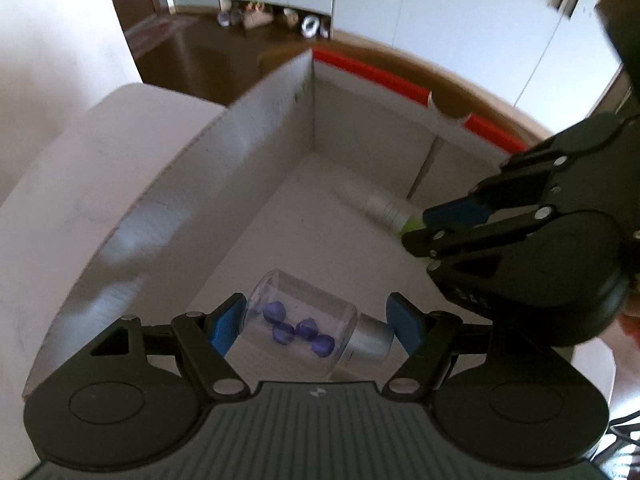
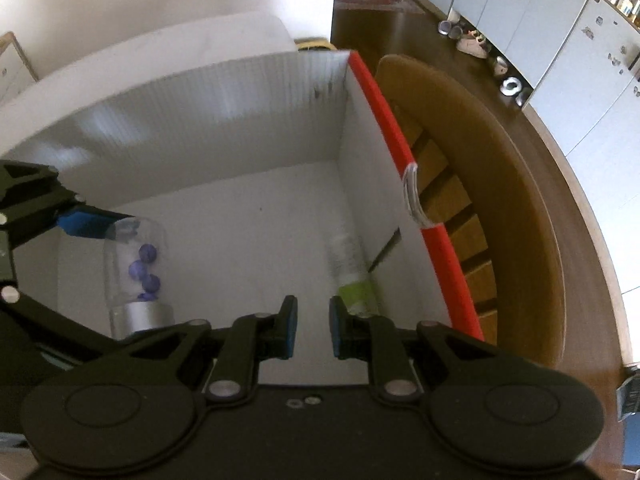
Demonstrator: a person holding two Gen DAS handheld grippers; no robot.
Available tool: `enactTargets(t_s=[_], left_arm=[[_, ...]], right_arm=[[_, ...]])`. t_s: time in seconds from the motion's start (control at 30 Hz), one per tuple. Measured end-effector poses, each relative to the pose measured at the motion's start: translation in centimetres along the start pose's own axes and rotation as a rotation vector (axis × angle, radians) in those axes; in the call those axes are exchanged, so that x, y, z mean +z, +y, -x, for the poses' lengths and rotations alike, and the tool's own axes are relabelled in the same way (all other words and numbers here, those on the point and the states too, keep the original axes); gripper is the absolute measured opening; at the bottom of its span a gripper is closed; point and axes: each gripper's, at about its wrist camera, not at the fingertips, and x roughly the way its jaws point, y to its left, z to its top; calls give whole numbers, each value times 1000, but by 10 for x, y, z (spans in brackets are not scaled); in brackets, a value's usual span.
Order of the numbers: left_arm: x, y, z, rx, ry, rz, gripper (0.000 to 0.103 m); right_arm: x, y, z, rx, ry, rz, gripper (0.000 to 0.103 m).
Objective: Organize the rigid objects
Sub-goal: 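Lower the purple-bead jar into the red box and open the left gripper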
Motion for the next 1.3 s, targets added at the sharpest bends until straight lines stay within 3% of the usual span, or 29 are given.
enactTargets(t_s=[0.3,0.67,0.9,1.1,1.17,1.3], left_arm=[[-4,-2,-27,-36,113,-7,77],[-13,-5,-34,22,155,-9,78],[-21,-2,-10,14,121,27,78],[-39,-3,22,17,58,50,78],[-27,8,31,13,32,67,78],[-36,9,56,9,-27,88,78]], right_arm=[[0,-8,5,41,-11,-5,19],[-6,-11,22,67,-58,-13,30],[-13,-14,50,88,-112,-41,33],[-15,-25,72,120,-179,-71,34],[-19,-24,84,123,-203,-78,35],[-27,-24,102,139,-240,-90,36]])
